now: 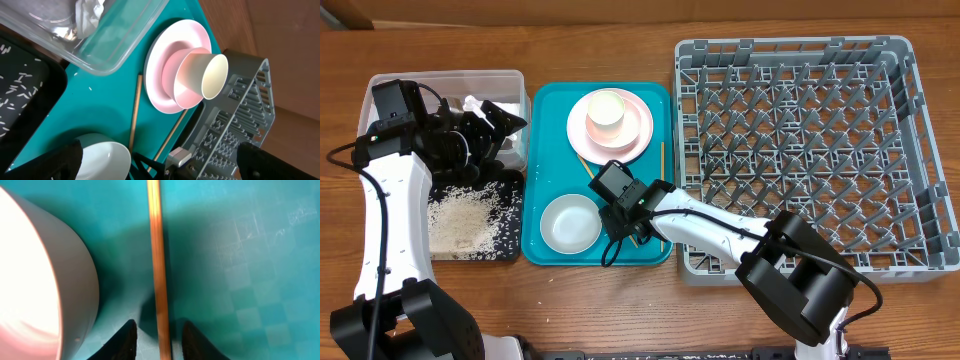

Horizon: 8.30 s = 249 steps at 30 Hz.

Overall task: Sort waste into correct bins and load items into the dishwasher
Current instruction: 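Close the right gripper on the chopstick and lift it, then carry the chopstick with the right gripper over the grey dish rack, then lower the chopstick upright into the rack and open the right gripper, then move the right gripper back to the second chopstick on the teal tray, then grasp the second wooden chopstick with the right gripper and lift it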

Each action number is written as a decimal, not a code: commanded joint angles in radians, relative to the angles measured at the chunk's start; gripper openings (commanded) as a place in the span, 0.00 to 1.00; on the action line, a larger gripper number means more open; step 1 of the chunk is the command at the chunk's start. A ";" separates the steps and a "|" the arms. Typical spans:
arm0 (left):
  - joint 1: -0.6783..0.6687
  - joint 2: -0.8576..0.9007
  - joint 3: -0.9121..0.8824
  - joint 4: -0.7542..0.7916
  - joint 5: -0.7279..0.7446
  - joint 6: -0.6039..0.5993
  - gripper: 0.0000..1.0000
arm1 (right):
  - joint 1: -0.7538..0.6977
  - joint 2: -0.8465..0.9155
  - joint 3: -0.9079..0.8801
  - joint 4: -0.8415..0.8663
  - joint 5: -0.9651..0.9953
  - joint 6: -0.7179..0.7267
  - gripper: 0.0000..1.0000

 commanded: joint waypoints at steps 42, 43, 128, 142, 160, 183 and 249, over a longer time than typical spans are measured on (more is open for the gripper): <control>0.002 -0.010 0.017 0.001 -0.006 0.016 1.00 | 0.003 -0.183 0.037 0.045 -0.009 -0.082 0.04; 0.002 -0.010 0.017 0.001 -0.006 0.016 1.00 | 0.003 -0.191 0.037 0.043 -0.009 -0.082 0.04; 0.002 -0.010 0.017 0.001 -0.006 0.016 1.00 | -0.474 -0.429 -0.026 -0.316 0.188 -0.021 0.04; 0.002 -0.010 0.017 0.001 -0.006 0.016 1.00 | -0.474 -0.429 -0.026 -0.327 0.187 -0.022 0.04; 0.002 -0.010 0.017 0.001 -0.006 0.016 1.00 | -0.474 -0.329 -0.026 -0.336 0.183 -0.025 0.05; 0.002 -0.010 0.017 0.001 -0.006 0.016 1.00 | -0.474 -0.329 -0.026 -0.344 0.166 -0.025 0.16; 0.002 -0.010 0.017 0.001 -0.006 0.016 1.00 | 0.006 -0.079 -0.026 -0.019 0.516 0.394 0.53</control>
